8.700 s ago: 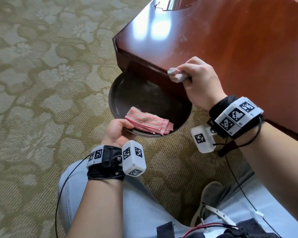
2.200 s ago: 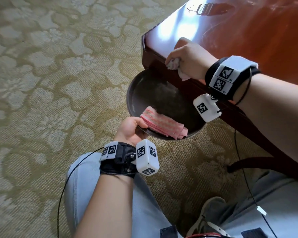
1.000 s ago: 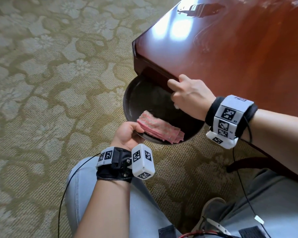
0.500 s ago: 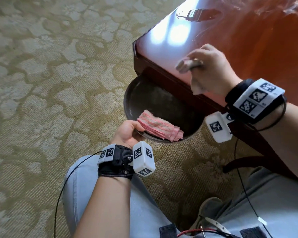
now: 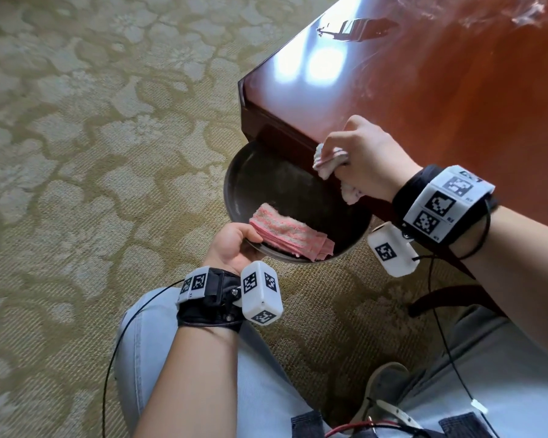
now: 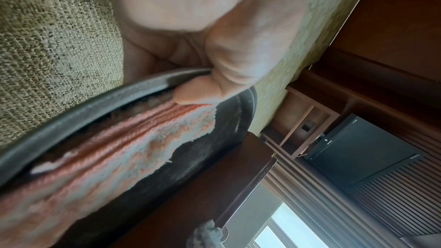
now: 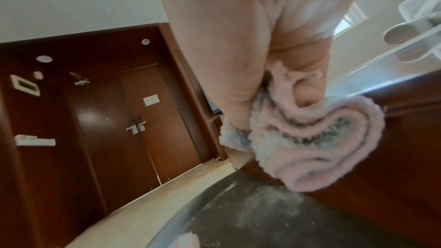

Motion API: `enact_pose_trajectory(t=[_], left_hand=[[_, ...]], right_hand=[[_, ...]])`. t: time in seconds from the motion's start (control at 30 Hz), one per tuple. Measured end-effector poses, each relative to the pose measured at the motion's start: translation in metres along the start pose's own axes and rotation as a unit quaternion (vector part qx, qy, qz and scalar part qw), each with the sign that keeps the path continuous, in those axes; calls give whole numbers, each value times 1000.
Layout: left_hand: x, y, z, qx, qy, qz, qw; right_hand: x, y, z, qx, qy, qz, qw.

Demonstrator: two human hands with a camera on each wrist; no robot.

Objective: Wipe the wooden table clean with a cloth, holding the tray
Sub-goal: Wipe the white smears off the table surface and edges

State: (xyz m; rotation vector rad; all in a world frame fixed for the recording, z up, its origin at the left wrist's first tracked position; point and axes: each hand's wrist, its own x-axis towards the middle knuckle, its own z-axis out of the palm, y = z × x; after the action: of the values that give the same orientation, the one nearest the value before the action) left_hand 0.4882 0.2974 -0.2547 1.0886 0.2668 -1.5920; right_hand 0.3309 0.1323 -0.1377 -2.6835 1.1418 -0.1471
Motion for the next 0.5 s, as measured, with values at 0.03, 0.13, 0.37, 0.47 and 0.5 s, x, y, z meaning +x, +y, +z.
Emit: enact_pose_trajectory(t=[0.03, 0.13, 0.37, 0.47, 0.5], left_hand=[[0, 0, 0, 1, 1, 0, 1000], [2, 1, 0, -2, 1, 0, 1000], [10, 4, -4, -12, -4, -3, 1000], [10, 5, -4, -17, -12, -2, 1000], [9, 5, -3, -17, -13, 0, 1000]], right_hand=[[-2, -1, 2, -7, 1, -4, 1000], [-1, -2, 5, -16, 10, 4, 1000], [23, -18, 10, -1, 21, 24, 999], [39, -29, 7, 20, -16, 10, 1000], [44, -33, 7, 23, -15, -3, 1000]])
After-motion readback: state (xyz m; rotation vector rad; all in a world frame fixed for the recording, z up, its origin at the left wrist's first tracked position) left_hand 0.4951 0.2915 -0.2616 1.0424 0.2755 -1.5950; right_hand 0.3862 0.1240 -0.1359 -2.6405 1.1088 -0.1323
